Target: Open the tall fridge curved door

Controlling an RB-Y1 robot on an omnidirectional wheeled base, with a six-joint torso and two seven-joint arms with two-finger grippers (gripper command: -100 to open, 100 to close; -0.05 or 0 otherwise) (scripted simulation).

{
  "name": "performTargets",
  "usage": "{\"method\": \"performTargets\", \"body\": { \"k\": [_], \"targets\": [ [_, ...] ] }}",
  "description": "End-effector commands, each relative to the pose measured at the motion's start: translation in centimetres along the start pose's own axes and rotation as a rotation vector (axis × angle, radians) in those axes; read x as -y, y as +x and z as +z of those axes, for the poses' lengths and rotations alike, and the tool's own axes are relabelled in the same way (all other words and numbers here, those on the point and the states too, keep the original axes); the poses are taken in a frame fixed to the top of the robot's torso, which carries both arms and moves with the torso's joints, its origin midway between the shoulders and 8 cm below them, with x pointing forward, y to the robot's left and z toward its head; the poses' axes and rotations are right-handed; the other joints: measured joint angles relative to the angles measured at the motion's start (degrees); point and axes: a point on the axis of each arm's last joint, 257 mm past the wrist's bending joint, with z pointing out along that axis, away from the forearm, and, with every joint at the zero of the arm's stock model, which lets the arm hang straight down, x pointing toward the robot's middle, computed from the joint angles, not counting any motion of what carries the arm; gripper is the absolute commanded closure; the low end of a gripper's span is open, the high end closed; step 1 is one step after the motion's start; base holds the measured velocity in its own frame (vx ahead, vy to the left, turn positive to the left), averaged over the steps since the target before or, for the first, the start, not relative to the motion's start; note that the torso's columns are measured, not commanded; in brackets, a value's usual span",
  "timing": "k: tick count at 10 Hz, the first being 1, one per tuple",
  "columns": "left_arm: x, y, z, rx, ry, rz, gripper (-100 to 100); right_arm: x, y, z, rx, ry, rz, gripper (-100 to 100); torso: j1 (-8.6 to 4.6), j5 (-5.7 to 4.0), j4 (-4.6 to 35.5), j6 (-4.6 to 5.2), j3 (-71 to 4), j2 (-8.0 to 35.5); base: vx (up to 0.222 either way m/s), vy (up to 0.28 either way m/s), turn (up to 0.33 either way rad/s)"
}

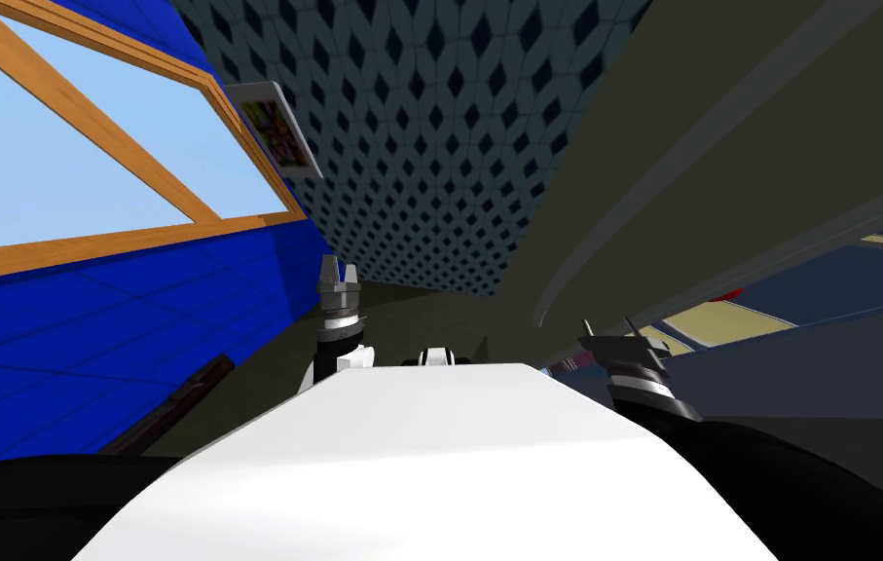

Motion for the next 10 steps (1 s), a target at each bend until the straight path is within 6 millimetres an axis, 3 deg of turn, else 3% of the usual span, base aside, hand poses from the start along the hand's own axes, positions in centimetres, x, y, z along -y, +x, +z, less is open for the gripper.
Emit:
{"method": "performTargets", "body": {
  "k": [1,7,10],
  "targets": [
    [0.0,0.0,0.0,0.0,0.0,0.0,0,0.9,-0.1,0.1,-0.015,0.026,-0.014,100,-0.02,0.09,0.0,0.02,-0.1,-0.2,0.194,0.269,-0.074],
    [0.0,0.0,0.0,0.0,0.0,0.0,0,3.0,1.1,-0.8,-0.103,0.081,-0.046,100,0.39,0.29,0.1,0.21,0.2,0.4,0.205,0.301,-0.078],
    [0.0,0.0,0.0,0.0,0.0,0.0,0,3.3,2.8,-1.0,-0.153,0.102,-0.035,100,0.02,0.08,0.3,0.52,0.7,1.1,0.143,0.172,-0.116]
  ]
}}
